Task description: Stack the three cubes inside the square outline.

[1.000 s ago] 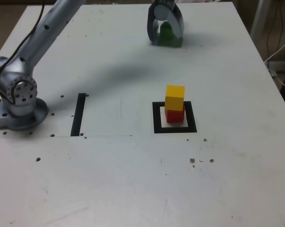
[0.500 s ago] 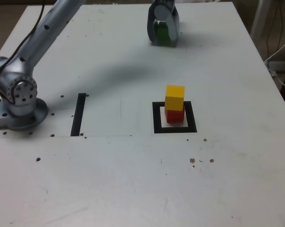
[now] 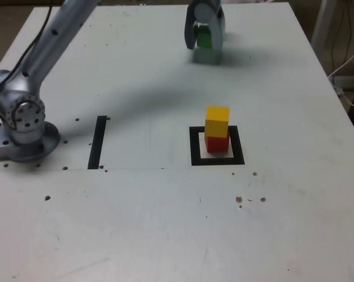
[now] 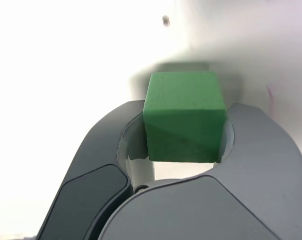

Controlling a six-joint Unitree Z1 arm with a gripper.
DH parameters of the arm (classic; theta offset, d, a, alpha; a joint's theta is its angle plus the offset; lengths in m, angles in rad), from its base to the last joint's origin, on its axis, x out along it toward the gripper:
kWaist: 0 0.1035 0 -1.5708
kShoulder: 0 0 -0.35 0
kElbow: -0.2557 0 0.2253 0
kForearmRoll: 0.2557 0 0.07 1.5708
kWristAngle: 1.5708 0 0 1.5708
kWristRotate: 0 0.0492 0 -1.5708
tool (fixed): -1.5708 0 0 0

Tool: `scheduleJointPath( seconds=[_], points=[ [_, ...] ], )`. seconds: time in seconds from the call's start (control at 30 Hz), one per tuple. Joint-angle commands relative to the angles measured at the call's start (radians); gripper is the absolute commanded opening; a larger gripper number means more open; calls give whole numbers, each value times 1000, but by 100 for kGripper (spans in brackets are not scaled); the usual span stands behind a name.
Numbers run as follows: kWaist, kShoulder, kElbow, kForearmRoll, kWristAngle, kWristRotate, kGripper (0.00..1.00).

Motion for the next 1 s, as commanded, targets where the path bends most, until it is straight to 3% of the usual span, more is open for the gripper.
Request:
scheduleJointPath(
  seconds=[0.0, 0.27, 0.53, 0.97],
  points=[
    [-19, -44, 33, 28, -3, -19, 28],
    [-113, -213, 219, 19, -37, -143, 28],
    [-251, -357, 367, 8, -47, -295, 28],
    [-496, -463, 476, 3, -89, -514, 28]
  ],
)
